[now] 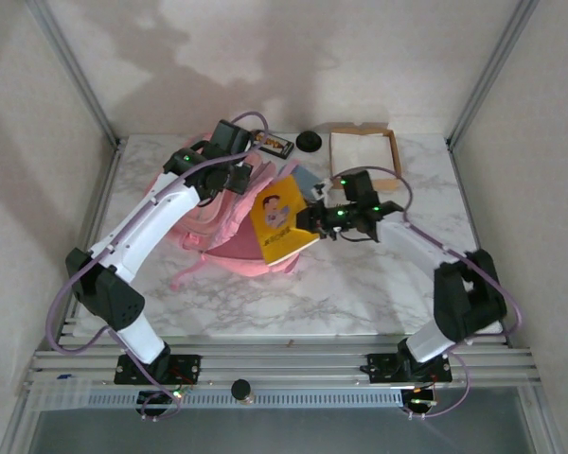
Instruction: Pack books, pencil case, and school supplies into a backpack
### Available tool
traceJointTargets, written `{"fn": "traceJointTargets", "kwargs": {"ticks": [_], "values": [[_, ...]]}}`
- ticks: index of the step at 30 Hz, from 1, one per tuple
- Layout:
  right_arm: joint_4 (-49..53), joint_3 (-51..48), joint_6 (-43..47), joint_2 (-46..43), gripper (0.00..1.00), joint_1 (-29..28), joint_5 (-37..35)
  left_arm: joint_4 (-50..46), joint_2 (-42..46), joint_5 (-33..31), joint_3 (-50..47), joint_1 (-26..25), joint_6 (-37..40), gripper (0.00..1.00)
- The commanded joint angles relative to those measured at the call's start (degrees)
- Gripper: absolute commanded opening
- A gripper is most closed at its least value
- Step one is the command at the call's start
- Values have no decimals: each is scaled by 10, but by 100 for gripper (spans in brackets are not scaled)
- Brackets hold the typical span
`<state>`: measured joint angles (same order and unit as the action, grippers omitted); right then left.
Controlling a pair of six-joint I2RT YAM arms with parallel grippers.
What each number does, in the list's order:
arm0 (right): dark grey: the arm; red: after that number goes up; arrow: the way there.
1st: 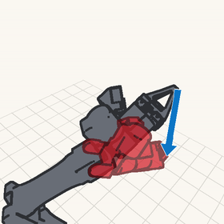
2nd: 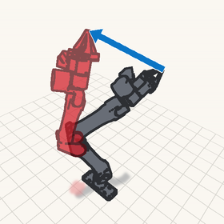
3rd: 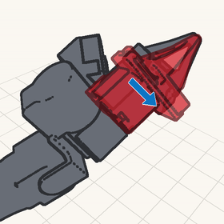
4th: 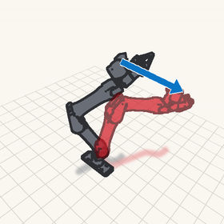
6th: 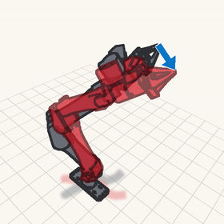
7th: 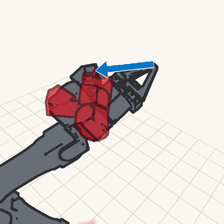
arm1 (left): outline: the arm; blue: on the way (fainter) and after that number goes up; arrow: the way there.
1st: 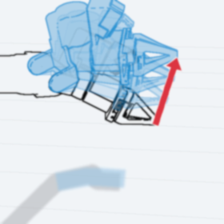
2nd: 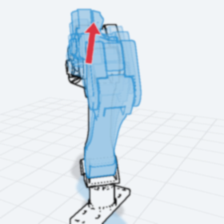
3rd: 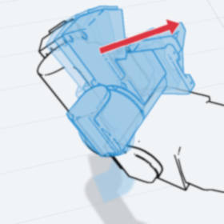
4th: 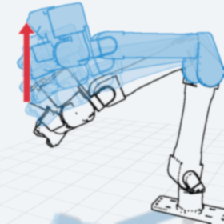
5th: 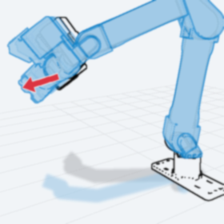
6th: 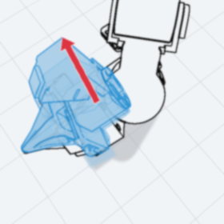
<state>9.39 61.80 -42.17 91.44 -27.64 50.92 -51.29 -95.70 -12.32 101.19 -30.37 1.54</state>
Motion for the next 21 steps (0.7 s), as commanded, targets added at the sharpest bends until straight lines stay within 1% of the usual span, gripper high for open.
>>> {"fn": "traceJointTargets", "kwargs": {"ticks": [1,3,6,7,8,10,12,13,15,17,19,21], "values": [[-131,48,-57,67,0,-23,11,19,33,16,38,-4,10,0],[-186,66,-82,113,0,-34,7,19,38,20,35,-4,8,0],[-211,126,-79,172,0,-57,-14,21,49,25,19,-3,-4,0],[-192,148,-68,190,0,-65,-51,28,58,29,5,-3,-7,0],[-199,159,-69,208,0,-69,-69,33,63,32,-2,-2,-9,0],[-243,185,-101,264,1,-73,-64,44,72,34,-13,1,-13,0],[-254,237,-108,315,3,-76,-59,50,76,45,-18,5,-17,0],[-242,270,-101,335,9,-79,-70,53,78,48,-20,7,-20,0],[-178,348,-71,377,26,-85,-88,58,82,48,-28,10,-27,0],[-140,391,-62,403,33,-83,-97,65,85,52,-34,16,-30,0],[-124,393,-52,403,49,-82,-104,70,86,61,-36,20,-31,0],[-86,368,-24,373,64,-82,-127,76,88,59,-36,26,-36,0]]}}
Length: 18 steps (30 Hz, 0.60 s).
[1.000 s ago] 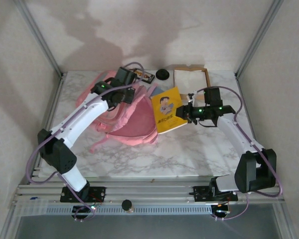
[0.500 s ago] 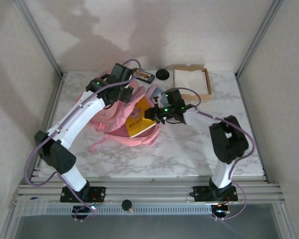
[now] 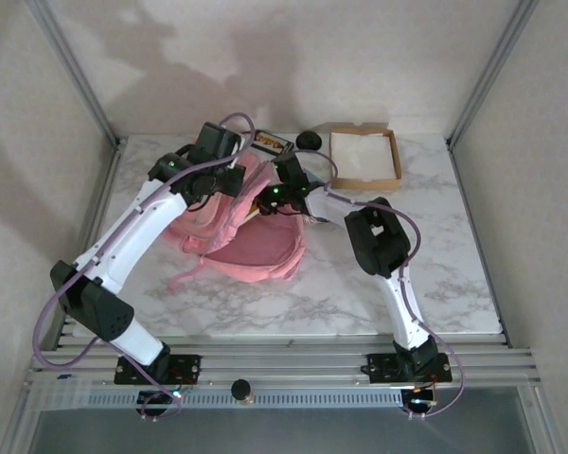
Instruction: Pack books, pencil case, and school supplies into a backpack
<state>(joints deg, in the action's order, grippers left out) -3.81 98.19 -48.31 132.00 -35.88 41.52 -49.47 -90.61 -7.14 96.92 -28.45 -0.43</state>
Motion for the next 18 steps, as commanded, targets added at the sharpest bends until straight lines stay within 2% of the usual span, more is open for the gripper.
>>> {"fn": "traceJointTargets", "kwargs": {"ticks": [1,3,5,6,8,10,12,14,18], "values": [[60,-19,46,-54,69,0,-48,59,38,9,7,9,-18,0],[91,-81,60,-110,77,4,-102,67,37,15,5,14,-25,0],[88,-142,58,-159,77,8,-126,75,37,31,2,15,-27,0],[79,-169,47,-178,74,8,-128,81,35,36,-2,15,-31,0],[54,-208,25,-198,61,-2,-119,87,32,42,-7,16,-33,0],[18,-237,-3,-202,52,-17,-113,88,30,44,-8,16,-37,0],[-39,-270,-41,-205,36,-26,-109,91,29,45,-11,16,-37,0],[-47,-276,-48,-202,23,-32,-132,91,26,44,-10,16,-37,0],[-46,-247,-61,-158,10,-36,-153,84,20,48,-5,16,-35,0]]}}
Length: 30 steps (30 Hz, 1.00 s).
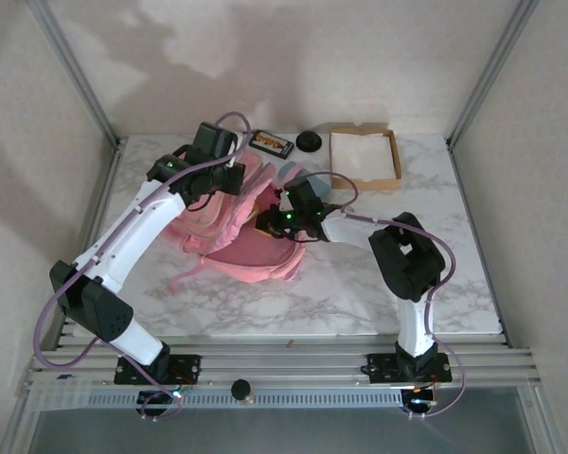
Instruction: Pack books, pencil case, and school supplies into a backpack
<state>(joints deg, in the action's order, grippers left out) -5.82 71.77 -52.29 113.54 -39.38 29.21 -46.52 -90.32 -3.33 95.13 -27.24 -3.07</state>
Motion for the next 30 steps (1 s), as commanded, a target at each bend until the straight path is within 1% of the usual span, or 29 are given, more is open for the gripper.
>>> {"fn": "traceJointTargets", "kwargs": {"ticks": [1,3,5,6,8,9,10,12,13,15,17,18,21,24,26,28,29,30], "values": [[-33,25,-26,36,8,-1,-36,56,16,14,13,4,-10,0],[-54,47,-32,51,5,0,-52,55,17,28,10,4,-12,0],[-43,86,-25,74,5,0,-86,58,17,39,2,4,-16,0],[-44,102,-25,87,5,1,-91,60,18,43,-2,4,-18,0],[-81,127,-27,112,5,6,-86,67,18,45,-9,4,-26,0],[-80,142,-30,120,5,8,-88,67,16,46,-9,4,-31,0],[-73,155,-28,126,7,9,-87,68,11,53,-9,4,-39,0],[-38,174,-10,126,18,11,-96,71,5,74,-6,4,-51,0],[-20,171,-2,120,20,14,-99,76,3,73,-8,3,-65,0],[-26,125,2,86,21,26,-87,100,2,68,-22,3,-102,0],[-45,47,13,25,25,35,-81,134,-4,74,-43,2,-139,0],[-36,15,31,-7,28,37,-85,145,-13,76,-48,1,-156,0],[37,-55,72,-93,33,38,-127,181,-40,64,-55,-5,-216,0],[81,-121,95,-178,35,45,-172,227,-76,75,-57,-15,-267,0],[140,-136,107,-218,36,49,-212,236,-108,85,-39,-26,-281,0],[164,-151,111,-253,39,62,-205,229,-138,89,-14,-44,-270,1],[178,-150,118,-266,40,63,-210,211,-151,87,1,-53,-261,10],[197,-145,128,-275,41,59,-220,195,-159,83,9,-57,-253,17]]}}
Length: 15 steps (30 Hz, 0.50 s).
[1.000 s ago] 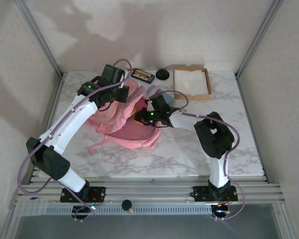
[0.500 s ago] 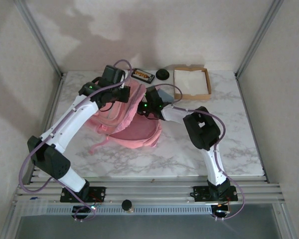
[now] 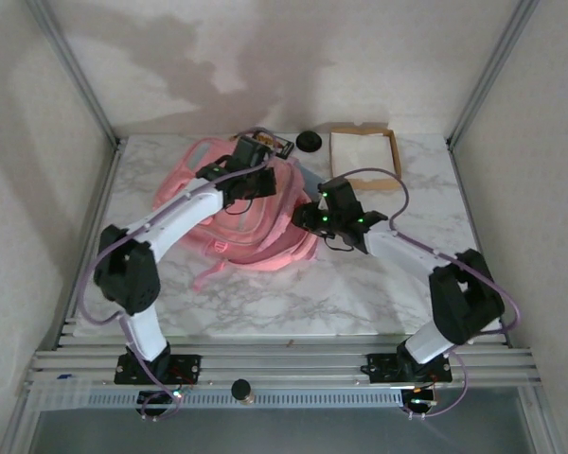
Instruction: Pack books, pencil case, and school supplies into a backpack
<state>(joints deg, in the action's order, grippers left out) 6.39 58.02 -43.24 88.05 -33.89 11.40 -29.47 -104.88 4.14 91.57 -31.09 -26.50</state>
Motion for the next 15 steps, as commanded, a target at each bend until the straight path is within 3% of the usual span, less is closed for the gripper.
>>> {"fn": "traceJointTargets", "kwargs": {"ticks": [1,3,7,15], "values": [[101,1,45,-28,42,-5,-64,10,-16,1,47,-20,-15,25],[139,13,52,-39,43,-27,-103,6,5,-1,24,-17,-13,41],[170,21,21,-36,47,-102,-128,81,132,52,-111,18,-46,56],[150,119,-71,112,62,-260,-152,110,384,48,-368,156,-126,65]]}}
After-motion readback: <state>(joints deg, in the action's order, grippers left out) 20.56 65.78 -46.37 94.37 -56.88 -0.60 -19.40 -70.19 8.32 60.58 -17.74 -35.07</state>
